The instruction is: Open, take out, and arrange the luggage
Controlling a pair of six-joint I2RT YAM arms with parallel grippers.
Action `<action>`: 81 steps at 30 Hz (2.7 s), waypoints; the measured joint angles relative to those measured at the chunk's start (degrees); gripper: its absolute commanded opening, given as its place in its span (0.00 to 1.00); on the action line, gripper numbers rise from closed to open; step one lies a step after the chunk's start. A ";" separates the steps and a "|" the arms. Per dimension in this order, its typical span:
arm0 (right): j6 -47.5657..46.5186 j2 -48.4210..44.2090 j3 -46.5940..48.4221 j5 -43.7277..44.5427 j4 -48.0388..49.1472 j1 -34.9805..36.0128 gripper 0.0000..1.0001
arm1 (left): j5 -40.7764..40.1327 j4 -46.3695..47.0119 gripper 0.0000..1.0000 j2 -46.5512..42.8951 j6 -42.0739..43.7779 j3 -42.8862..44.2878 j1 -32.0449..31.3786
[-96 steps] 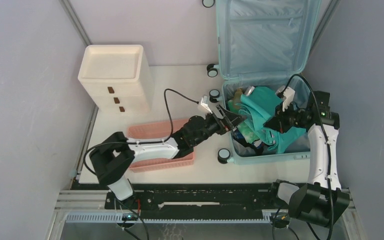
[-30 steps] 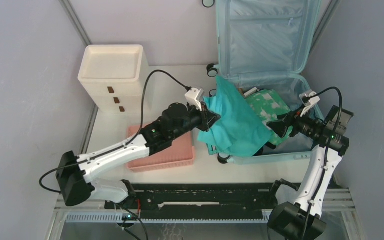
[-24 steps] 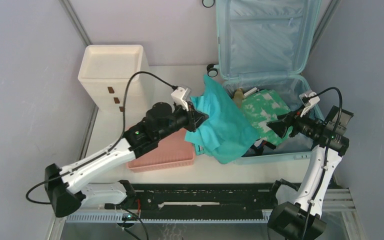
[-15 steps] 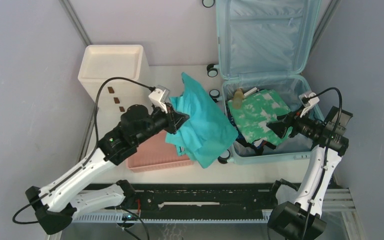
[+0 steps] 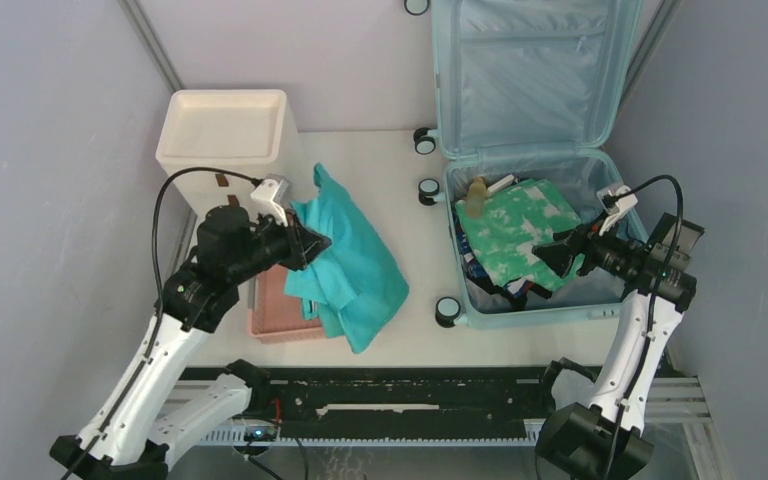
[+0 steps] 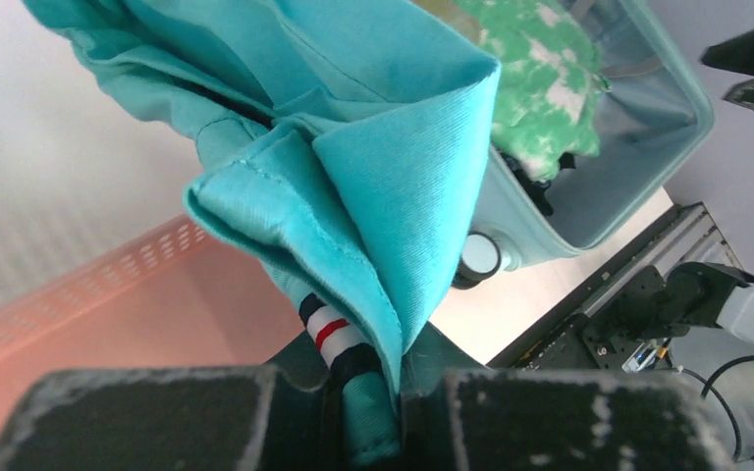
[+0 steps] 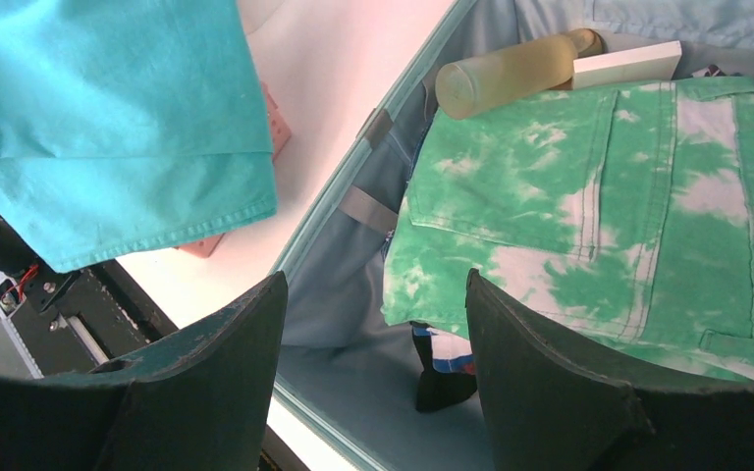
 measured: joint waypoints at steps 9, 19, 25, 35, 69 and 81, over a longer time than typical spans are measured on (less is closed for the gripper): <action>-0.24 0.02 -0.31 0.46 -0.02 1.62 0.74 | -4.76 -6.97 0.00 4.42 1.05 -3.37 8.13; -0.50 1.05 -0.37 2.78 -0.02 5.88 0.74 | -21.92 -13.66 0.00 15.80 4.20 -3.61 8.15; -0.74 1.75 -0.55 3.80 0.11 8.79 0.74 | -28.85 -13.94 0.00 26.14 4.61 -4.28 8.24; -0.72 3.65 -4.02 6.60 5.70 36.06 0.71 | -32.83 -13.79 0.00 37.57 4.59 -4.11 8.28; 24.44 54.34 16.09 54.05 36.70 89.13 0.19 | -13.07 -11.26 0.01 33.77 4.02 -5.22 16.55; 18.58 41.18 7.61 54.62 26.84 83.21 0.32 | -5.29 -2.45 0.00 34.86 -0.81 -6.82 6.93</action>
